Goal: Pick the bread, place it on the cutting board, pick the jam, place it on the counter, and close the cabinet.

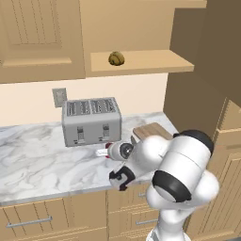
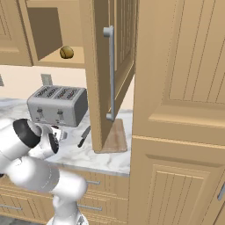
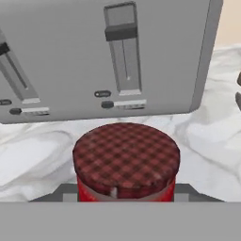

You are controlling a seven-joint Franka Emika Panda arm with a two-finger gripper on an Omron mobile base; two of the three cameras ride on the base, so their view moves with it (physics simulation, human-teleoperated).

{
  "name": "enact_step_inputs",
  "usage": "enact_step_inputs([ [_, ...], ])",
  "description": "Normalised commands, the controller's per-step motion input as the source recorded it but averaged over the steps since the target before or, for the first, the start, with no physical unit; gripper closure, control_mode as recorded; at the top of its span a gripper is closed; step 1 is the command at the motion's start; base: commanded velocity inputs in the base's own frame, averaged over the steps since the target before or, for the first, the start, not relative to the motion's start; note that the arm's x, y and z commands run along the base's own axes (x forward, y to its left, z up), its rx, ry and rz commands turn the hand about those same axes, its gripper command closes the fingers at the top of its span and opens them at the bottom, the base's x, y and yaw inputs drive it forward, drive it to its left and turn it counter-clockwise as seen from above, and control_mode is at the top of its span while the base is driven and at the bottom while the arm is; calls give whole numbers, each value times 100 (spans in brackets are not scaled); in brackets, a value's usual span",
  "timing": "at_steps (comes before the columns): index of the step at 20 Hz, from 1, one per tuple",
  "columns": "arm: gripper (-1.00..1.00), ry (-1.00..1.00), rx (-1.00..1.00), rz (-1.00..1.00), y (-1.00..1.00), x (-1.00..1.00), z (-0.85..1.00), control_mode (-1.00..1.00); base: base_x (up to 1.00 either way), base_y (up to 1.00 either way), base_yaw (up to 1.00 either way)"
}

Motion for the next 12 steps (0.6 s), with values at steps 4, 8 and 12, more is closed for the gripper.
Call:
enact_step_inputs([
  [4, 100, 0, 0, 0, 16, 18, -33, -100, 0, 0, 0],
  [8, 100, 0, 0, 0, 13, 11, -28, -100, 0, 0, 0],
  [12, 100, 0, 0, 0, 10, 9, -20, -100, 0, 0, 0],
])
